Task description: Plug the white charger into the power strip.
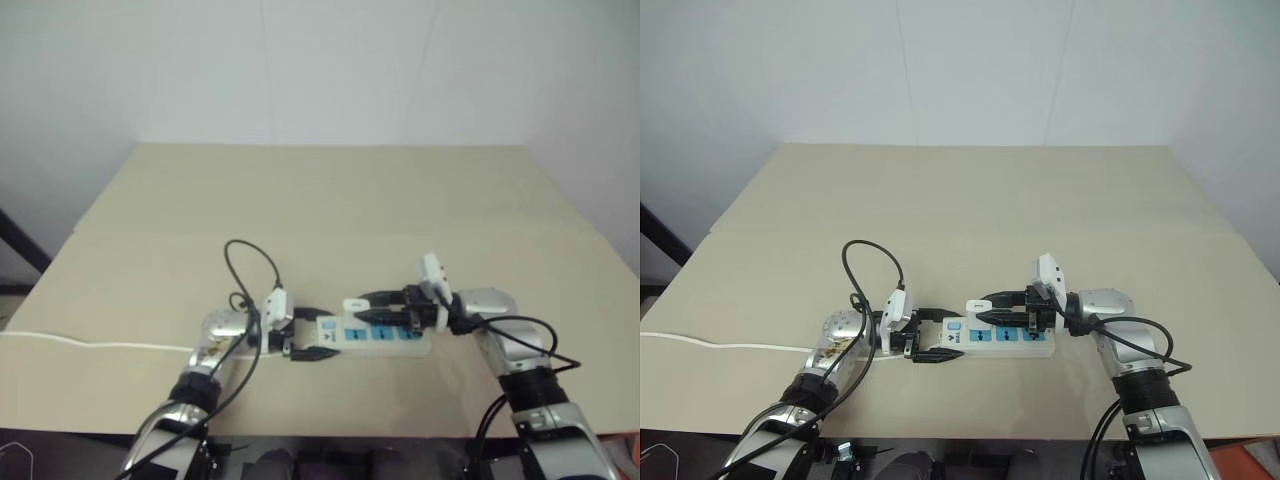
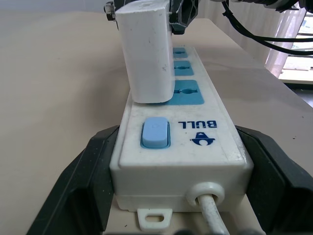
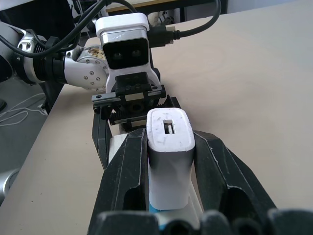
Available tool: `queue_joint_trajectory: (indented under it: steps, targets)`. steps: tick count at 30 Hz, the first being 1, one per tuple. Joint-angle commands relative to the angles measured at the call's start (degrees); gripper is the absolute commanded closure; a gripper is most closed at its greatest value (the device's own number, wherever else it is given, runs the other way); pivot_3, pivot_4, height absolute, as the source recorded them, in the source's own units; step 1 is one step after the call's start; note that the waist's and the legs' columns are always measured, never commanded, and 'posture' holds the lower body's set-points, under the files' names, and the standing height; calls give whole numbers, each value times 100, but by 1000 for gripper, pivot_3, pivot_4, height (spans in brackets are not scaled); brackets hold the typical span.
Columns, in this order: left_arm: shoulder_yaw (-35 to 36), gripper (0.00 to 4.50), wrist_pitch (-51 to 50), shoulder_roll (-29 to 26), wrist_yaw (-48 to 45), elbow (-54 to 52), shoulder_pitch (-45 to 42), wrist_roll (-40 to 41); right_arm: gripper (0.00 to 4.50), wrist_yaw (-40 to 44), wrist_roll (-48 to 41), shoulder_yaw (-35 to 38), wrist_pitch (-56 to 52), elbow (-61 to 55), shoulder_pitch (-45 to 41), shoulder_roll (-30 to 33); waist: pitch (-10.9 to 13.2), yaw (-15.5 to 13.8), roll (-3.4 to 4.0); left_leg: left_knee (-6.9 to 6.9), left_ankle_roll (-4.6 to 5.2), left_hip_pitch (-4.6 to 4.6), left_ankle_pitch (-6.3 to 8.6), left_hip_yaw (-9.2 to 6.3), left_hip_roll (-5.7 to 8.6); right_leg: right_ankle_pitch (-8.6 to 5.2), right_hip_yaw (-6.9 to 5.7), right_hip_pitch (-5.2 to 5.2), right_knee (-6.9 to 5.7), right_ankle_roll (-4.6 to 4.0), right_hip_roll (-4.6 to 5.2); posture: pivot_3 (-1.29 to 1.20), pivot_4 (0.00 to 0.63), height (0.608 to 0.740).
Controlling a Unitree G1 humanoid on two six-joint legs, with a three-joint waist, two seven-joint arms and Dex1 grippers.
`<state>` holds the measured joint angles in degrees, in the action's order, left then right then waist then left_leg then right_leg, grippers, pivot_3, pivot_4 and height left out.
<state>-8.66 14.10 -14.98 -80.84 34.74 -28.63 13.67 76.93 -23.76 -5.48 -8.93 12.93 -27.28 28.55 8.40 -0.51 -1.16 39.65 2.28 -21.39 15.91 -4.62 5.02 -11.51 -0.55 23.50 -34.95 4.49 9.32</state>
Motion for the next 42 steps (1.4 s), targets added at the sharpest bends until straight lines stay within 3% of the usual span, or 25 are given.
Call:
queue_joint_trajectory:
  steps: [1, 17, 32, 42]
  targets:
    - [-52, 1232, 64, 67, -49, 60, -8, 17, 3392, -11, -5, 123, 249, -87, -58, -18, 2, 0, 0, 0, 0, 0, 0, 0, 0, 0, 0, 0, 0, 0, 0, 0, 150, 740]
    - [-26, 1232, 69, 56, -47, 36, 5, 10, 3392, 95, 381, -128, 1025, 318, -40, -155, 2, 20, 1, 1, -12, -36, -8, 1, -2, 3, 2, 46, -11, -5, -3, 0, 150, 740]
    - [-24, 1232, 9, 53, -30, -68, 40, 26, 3392, -2, 802, -494, 1033, 932, -189, -20, 1, 63, 1, 2, -13, -6, -9, 1, -3, 5, 2, 36, -11, -8, -4, 0, 150, 740]
    - [-41, 1232, -7, 45, -39, -83, 49, 20, 3392, -123, 866, -627, 700, 954, -305, 29, 1, 90, 1, 0, -10, 30, -7, 0, -7, 3, 0, -25, -5, -5, -7, 0, 150, 740]
